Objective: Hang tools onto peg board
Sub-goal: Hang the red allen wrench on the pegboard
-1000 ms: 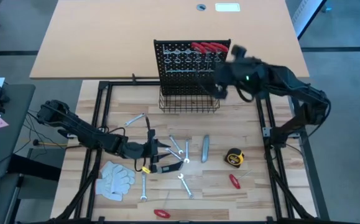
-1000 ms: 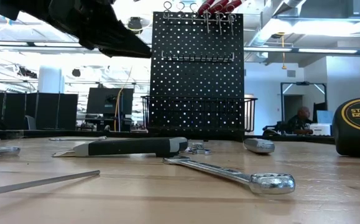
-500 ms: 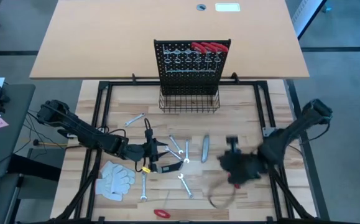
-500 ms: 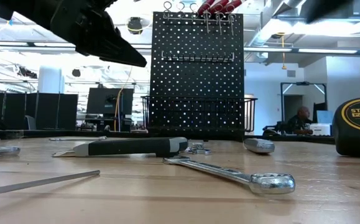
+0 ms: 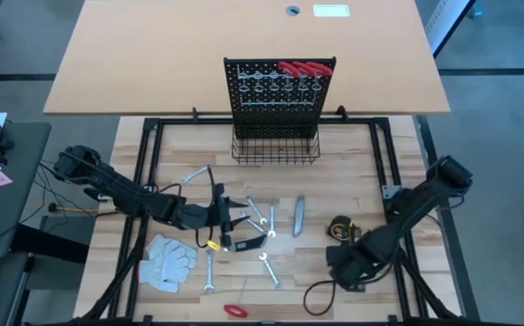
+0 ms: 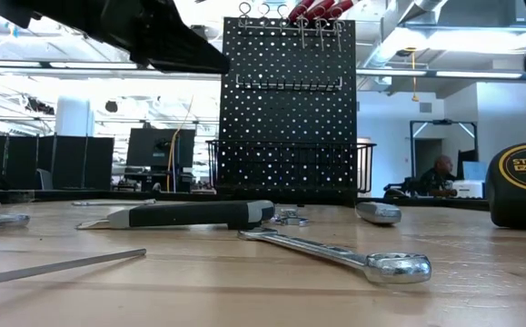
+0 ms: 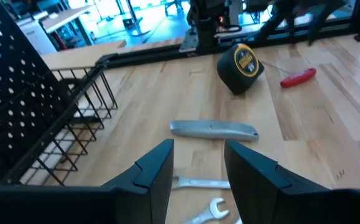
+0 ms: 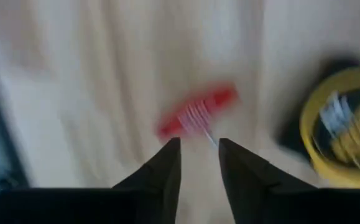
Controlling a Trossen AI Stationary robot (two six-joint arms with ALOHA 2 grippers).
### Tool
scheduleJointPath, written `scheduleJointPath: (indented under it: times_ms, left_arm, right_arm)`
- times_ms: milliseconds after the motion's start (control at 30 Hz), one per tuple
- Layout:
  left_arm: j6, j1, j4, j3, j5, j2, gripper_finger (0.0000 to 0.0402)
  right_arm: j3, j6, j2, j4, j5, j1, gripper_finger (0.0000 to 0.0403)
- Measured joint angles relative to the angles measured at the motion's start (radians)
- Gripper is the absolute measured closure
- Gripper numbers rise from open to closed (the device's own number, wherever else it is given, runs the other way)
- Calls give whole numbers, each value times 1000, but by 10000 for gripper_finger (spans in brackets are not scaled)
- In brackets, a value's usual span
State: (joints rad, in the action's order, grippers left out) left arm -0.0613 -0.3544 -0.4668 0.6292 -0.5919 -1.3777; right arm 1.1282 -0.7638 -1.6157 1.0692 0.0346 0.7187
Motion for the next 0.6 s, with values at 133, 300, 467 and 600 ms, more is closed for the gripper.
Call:
scheduleJointPath:
  times_ms: [133,300,467,600]
  left_arm:
    - [-33,17,-3,0,0,0,263]
    - [-52,42,-15,0,26,0,263]
    - [-78,57,-17,0,72,0,263]
    - [-76,59,-15,0,93,0,263]
  right_arm:
    - [0,195,-69,56,73,15,267]
    - [-4,332,-151,40,66,17,271]
    - [-28,396,-209,-14,25,-4,281]
    - [-57,419,-211,-100,67,-46,298]
